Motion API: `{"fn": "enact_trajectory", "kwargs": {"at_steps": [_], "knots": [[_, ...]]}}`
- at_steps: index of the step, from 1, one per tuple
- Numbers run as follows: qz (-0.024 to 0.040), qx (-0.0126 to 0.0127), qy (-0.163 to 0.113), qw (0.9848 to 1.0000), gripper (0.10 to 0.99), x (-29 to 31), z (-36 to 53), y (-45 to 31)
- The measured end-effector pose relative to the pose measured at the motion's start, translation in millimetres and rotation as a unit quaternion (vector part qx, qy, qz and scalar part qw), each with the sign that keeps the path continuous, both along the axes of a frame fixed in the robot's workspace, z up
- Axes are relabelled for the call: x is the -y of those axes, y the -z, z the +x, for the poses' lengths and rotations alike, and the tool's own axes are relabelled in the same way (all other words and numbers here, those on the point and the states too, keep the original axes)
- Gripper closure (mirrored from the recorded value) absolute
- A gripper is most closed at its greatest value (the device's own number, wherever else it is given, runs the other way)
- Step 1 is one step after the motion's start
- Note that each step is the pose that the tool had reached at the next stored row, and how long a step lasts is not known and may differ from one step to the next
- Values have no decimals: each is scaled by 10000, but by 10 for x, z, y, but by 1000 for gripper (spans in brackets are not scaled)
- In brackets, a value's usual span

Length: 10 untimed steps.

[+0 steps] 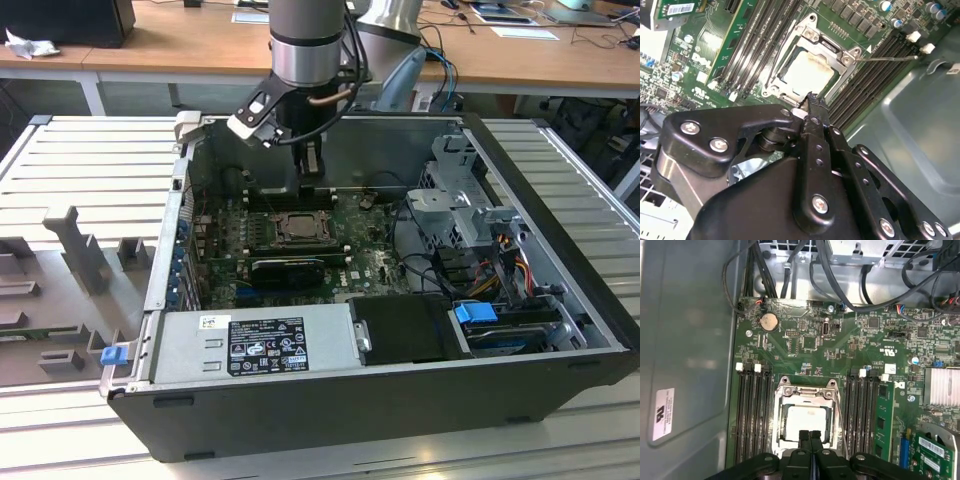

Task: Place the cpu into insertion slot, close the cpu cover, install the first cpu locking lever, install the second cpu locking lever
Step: 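Install the first cpu locking lever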

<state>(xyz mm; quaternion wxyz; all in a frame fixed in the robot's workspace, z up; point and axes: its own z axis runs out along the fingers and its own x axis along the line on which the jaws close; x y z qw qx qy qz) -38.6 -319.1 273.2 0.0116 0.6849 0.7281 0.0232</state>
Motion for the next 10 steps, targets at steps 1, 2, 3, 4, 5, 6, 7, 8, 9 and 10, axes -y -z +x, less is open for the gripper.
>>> {"fn": "enact_trajectory", "kwargs": {"at_steps": [1, 2, 3, 4, 5, 6, 7, 8, 9, 10], "knots": [[0, 0, 0, 10000, 980, 0, 0, -24], [1, 0, 0, 10000, 980, 0, 0, -48], [0, 0, 0, 10000, 980, 0, 0, -75], [1, 0, 0, 10000, 980, 0, 0, -105], [0, -2, 0, 10000, 980, 0, 0, -146], [0, -5, 0, 10000, 980, 0, 0, -181], [0, -9, 0, 10000, 980, 0, 0, -211], [0, -12, 0, 10000, 980, 0, 0, -228], [0, -13, -1, 10000, 980, 0, 0, -238], [1, -13, -14, 10000, 980, 0, 0, -239]]}}
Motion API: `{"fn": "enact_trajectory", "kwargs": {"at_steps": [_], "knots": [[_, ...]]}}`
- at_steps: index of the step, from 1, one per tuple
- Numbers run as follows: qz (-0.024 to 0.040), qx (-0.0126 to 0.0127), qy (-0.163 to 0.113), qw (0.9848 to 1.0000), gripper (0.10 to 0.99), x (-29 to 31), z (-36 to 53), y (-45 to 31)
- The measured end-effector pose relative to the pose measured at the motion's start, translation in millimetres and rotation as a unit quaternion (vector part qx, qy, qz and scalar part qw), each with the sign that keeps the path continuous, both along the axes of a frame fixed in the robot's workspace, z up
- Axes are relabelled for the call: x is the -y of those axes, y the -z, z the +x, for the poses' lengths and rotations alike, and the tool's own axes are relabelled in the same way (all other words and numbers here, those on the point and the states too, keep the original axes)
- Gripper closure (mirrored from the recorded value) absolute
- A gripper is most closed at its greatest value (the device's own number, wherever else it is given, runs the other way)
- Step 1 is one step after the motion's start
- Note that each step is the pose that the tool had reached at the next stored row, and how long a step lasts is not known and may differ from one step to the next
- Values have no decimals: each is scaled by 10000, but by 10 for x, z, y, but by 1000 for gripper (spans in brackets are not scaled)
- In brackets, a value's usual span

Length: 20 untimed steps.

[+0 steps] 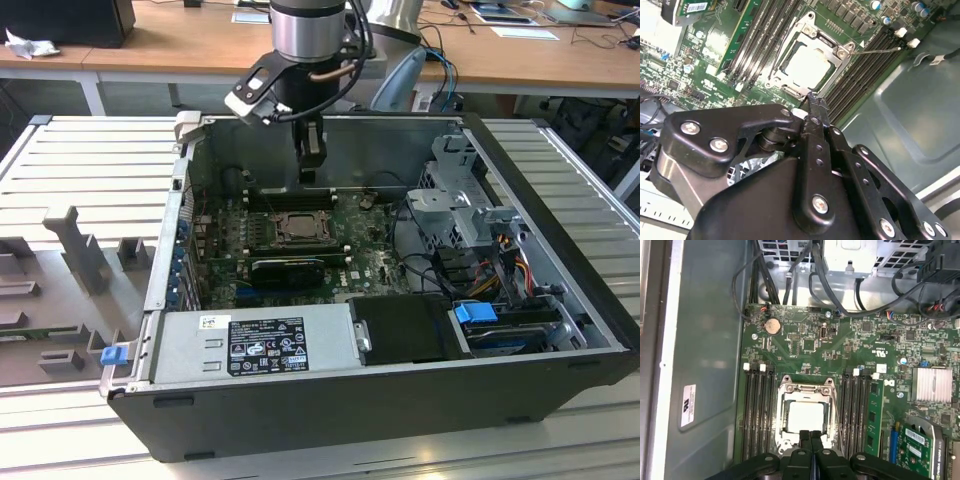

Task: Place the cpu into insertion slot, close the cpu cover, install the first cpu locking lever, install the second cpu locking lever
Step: 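Install the first cpu locking lever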

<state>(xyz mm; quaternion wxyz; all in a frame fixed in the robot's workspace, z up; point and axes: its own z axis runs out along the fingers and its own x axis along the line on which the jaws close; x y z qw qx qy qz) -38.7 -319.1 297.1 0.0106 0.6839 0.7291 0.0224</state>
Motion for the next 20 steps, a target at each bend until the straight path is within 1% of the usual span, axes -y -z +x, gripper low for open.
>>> {"fn": "enact_trajectory", "kwargs": {"at_steps": [3, 8, 14, 16, 18, 20], "knots": [[0, 0, -234, 9997, 980, 0, 0, -1], [-1, -1, -579, 9983, 980, 0, 1, 1], [-1, 0, -995, 9950, 980, 0, 1, 2], [0, 0, -1076, 9942, 980, 0, 1, 2], [-1, 0, -1190, 9929, 980, 0, 1, 2], [0, 0, -1231, 9924, 980, 0, 1, 2]]}}
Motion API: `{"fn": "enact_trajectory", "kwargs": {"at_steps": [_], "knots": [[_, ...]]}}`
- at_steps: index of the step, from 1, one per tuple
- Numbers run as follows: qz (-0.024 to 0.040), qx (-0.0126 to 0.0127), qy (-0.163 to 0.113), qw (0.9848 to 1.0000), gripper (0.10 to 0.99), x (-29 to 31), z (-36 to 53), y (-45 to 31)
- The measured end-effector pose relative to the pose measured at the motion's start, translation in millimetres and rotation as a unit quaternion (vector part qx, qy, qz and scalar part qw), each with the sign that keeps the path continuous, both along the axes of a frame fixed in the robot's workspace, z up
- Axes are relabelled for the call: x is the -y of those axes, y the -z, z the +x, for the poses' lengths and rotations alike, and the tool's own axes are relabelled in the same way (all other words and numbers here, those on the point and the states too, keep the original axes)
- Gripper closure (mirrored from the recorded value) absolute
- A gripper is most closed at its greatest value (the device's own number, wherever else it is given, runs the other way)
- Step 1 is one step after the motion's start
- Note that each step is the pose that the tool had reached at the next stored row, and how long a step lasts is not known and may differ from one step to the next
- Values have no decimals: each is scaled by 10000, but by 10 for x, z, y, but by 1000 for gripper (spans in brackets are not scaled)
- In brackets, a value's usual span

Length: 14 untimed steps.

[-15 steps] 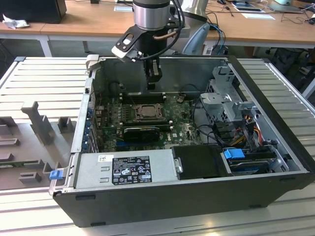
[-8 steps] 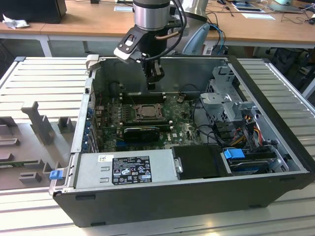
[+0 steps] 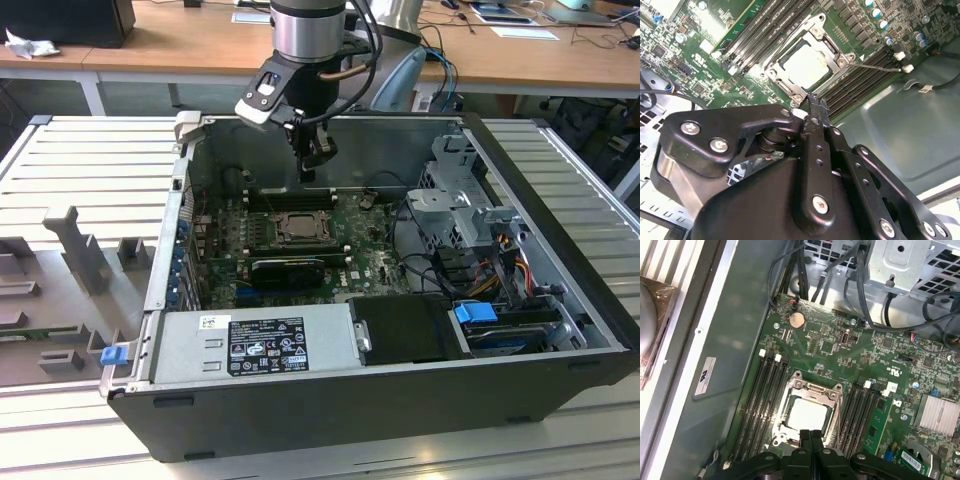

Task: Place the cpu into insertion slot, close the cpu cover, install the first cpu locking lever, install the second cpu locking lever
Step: 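Install the first cpu locking lever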

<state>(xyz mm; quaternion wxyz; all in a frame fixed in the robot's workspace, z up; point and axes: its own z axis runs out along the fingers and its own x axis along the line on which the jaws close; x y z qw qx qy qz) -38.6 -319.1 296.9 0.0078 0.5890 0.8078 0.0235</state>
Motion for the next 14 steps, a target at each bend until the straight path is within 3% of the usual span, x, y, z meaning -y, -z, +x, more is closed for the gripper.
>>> {"fn": "enact_trajectory", "kwargs": {"at_steps": [8, 14], "knots": [[0, 0, -275, 9996, 980, 0, 0, 0], [0, 0, -598, 9982, 980, 0, 0, 0]]}}
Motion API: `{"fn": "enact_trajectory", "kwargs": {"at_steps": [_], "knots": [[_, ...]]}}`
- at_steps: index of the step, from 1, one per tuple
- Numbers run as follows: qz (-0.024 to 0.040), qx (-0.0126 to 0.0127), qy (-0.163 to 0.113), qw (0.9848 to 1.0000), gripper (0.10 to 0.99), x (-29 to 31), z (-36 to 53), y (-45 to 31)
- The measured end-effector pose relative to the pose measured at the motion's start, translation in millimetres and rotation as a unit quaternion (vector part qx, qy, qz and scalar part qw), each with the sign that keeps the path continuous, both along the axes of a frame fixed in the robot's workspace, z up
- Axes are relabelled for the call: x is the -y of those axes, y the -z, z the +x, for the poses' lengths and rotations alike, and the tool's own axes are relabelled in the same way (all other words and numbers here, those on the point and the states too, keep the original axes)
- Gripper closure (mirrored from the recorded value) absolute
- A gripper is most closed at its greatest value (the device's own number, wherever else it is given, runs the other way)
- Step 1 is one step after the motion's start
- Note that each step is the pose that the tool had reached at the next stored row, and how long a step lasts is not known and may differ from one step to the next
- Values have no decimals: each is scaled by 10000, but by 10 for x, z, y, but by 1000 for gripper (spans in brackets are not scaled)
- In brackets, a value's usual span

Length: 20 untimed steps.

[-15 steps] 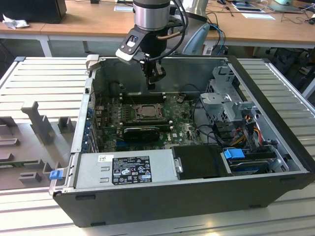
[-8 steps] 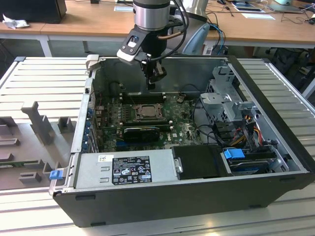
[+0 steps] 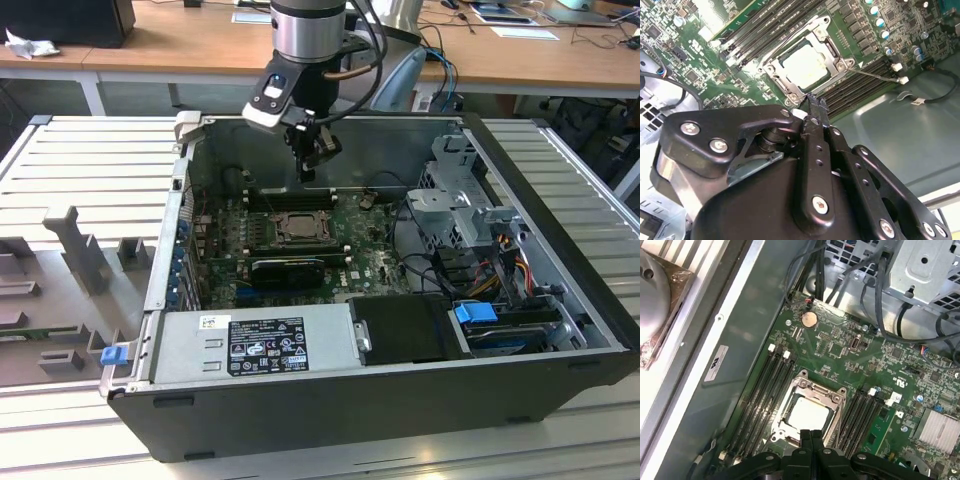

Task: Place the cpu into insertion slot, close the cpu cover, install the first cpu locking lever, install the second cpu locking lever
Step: 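Install the first cpu locking lever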

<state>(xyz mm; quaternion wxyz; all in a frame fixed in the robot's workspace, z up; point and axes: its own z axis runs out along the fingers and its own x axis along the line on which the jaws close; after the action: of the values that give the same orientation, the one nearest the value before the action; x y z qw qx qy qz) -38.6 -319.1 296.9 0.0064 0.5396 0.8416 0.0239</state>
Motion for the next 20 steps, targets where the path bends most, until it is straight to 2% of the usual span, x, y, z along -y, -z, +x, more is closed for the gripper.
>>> {"fn": "enact_trajectory", "kwargs": {"at_steps": [8, 12, 17, 20], "knots": [[0, 0, -304, 9995, 980, 1, -2, 0], [0, 0, -518, 9987, 980, 1, -2, 0], [-1, 0, -1003, 9950, 980, 1, -2, 0], [-1, 0, -1318, 9913, 980, 1, -2, 1]]}}
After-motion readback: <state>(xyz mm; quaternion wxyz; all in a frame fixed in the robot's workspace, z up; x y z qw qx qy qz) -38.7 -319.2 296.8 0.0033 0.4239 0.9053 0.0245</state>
